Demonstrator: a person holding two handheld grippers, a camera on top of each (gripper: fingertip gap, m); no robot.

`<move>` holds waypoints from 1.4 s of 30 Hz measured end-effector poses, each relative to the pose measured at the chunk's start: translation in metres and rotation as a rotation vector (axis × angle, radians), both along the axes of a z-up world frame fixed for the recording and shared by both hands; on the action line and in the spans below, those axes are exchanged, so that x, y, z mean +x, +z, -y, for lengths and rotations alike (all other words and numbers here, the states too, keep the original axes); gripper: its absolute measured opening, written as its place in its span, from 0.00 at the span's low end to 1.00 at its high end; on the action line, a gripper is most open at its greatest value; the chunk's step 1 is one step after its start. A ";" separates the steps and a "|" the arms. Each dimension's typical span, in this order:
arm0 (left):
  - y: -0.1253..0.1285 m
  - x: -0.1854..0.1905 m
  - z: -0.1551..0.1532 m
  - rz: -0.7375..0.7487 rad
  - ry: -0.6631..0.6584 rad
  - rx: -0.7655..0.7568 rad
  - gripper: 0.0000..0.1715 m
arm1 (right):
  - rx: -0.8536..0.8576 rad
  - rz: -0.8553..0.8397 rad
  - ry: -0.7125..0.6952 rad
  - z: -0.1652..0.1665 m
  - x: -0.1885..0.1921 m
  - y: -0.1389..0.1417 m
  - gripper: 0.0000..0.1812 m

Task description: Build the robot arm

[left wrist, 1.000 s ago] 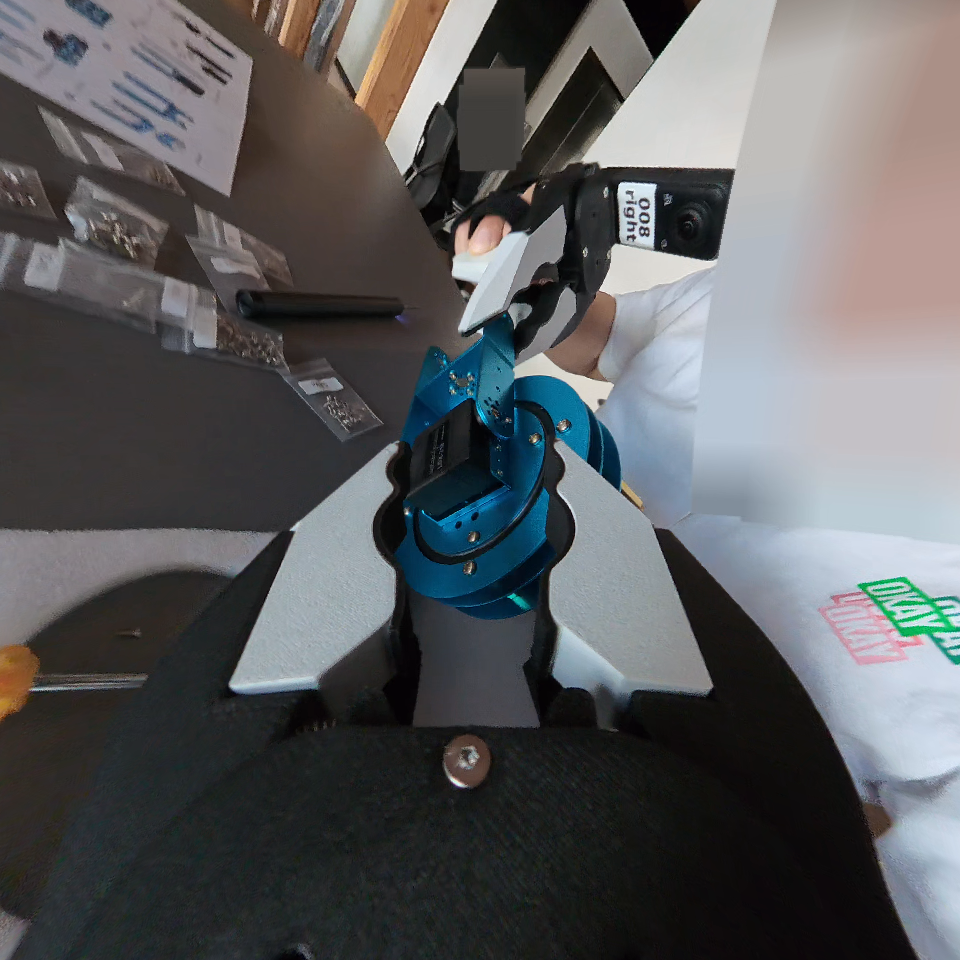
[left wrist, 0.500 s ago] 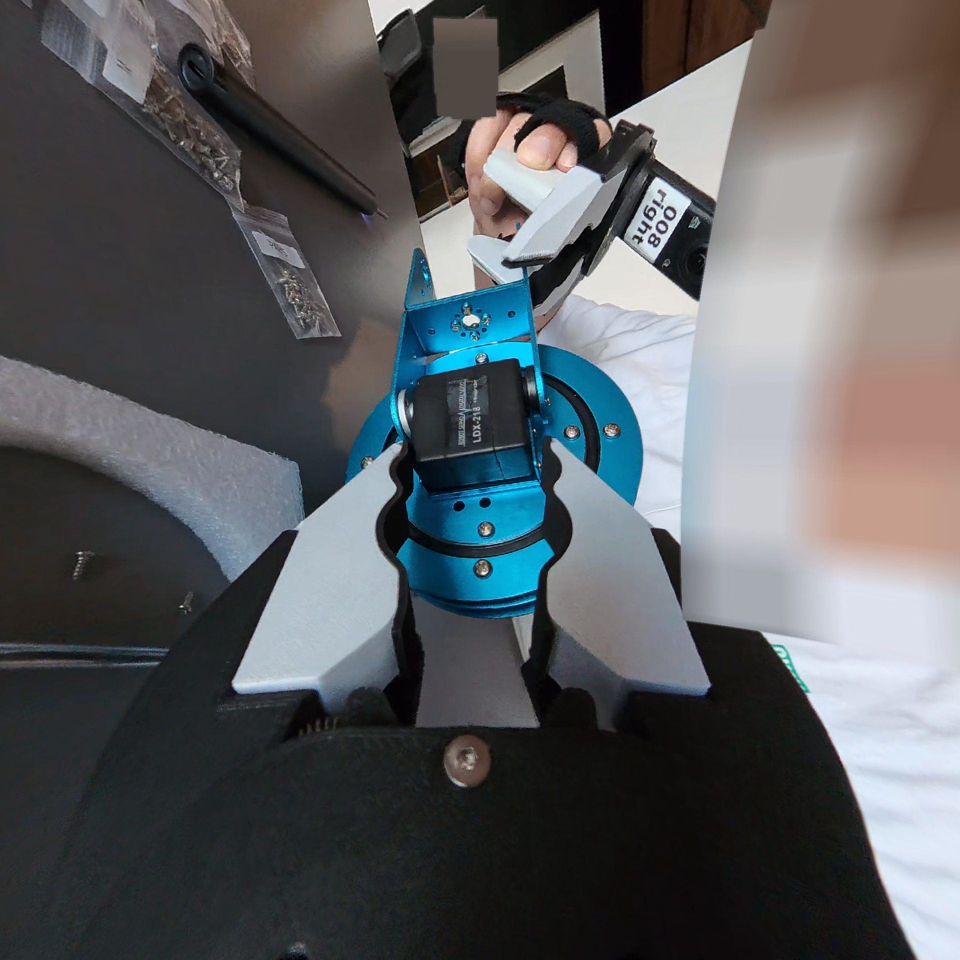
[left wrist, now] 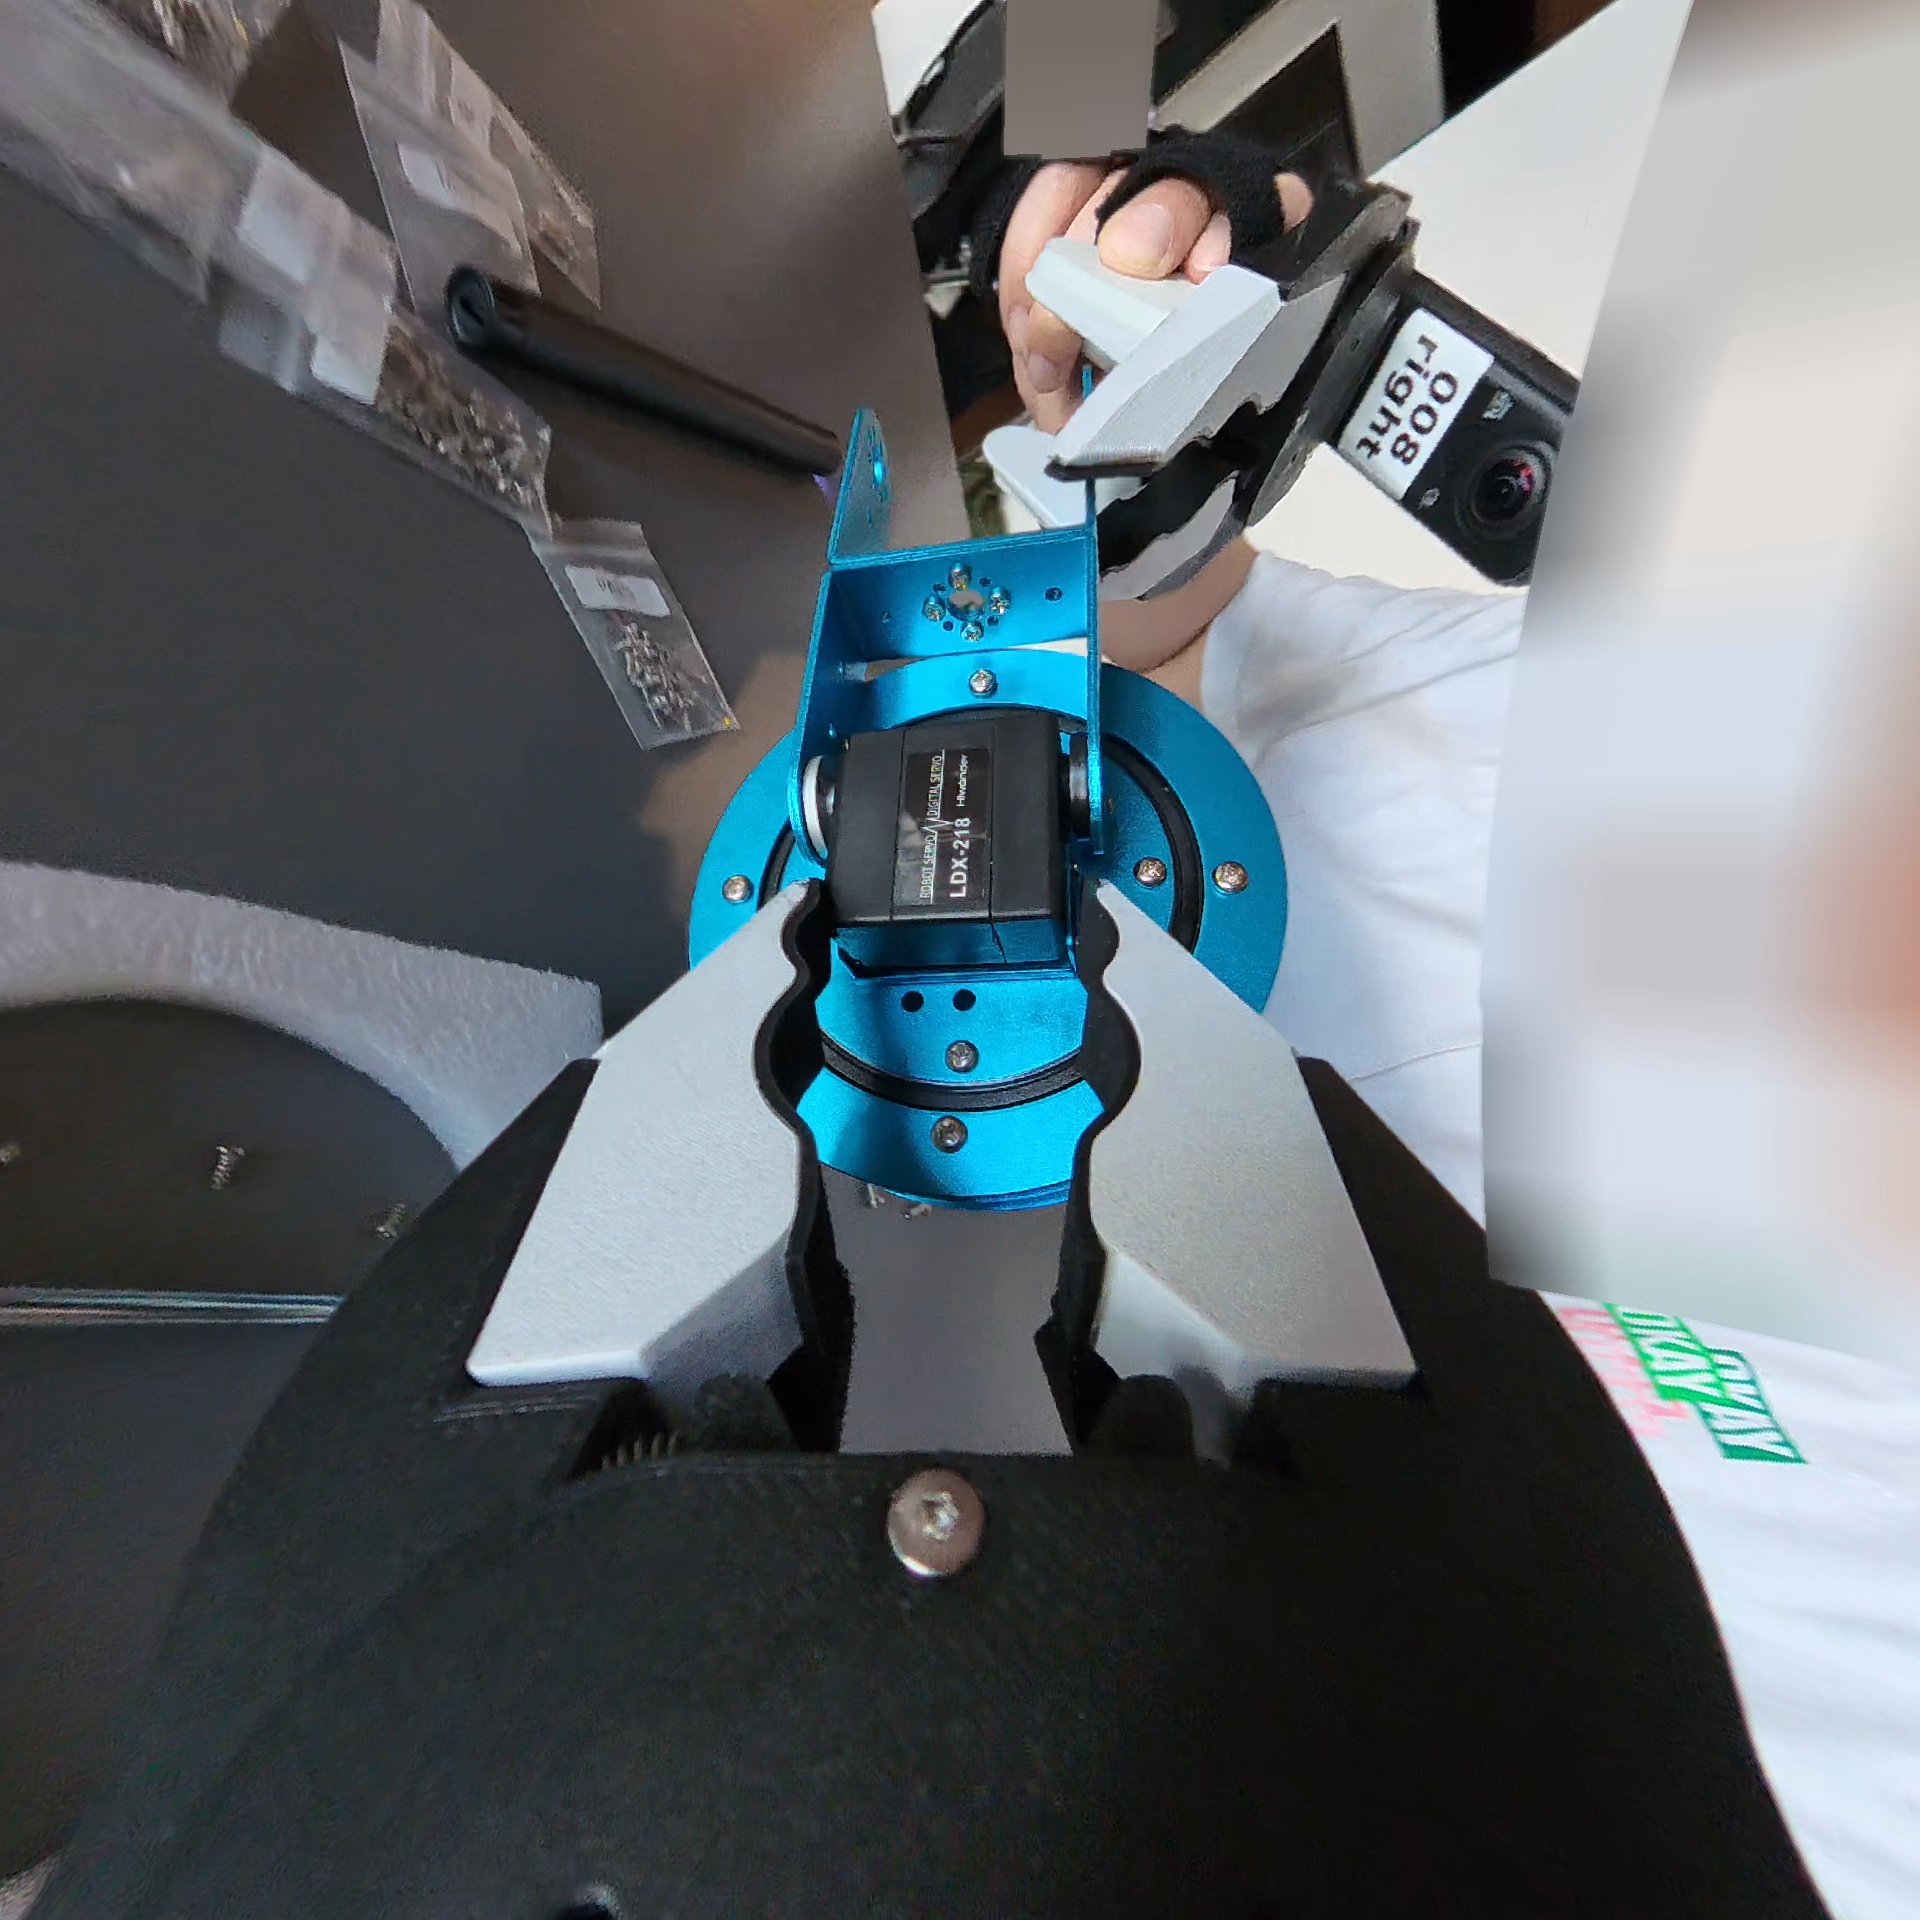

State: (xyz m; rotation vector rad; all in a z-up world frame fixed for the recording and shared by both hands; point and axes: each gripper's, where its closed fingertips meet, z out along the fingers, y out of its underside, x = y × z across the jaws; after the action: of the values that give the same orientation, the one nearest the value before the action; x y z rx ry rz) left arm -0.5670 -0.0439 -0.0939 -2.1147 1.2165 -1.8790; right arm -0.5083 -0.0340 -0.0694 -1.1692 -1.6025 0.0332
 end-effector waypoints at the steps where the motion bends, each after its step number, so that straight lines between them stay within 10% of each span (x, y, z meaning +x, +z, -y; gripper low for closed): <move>1: 0.002 0.001 -0.001 -0.006 0.006 0.045 0.27 | 0.025 0.005 -0.001 -0.001 0.001 0.003 0.13; 18: 0.006 0.015 0.018 -0.177 0.114 0.776 0.26 | 0.539 0.061 0.028 0.025 0.015 0.019 0.16; 42: 0.006 0.034 0.041 -0.221 0.135 0.989 0.25 | 0.217 -0.205 -0.122 0.057 0.049 -0.014 0.20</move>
State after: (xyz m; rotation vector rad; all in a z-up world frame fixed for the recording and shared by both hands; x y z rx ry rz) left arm -0.5331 -0.0854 -0.0884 -1.7457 1.5337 -0.7008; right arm -0.4595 -0.0911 -0.0831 -1.0562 -1.3184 -0.0950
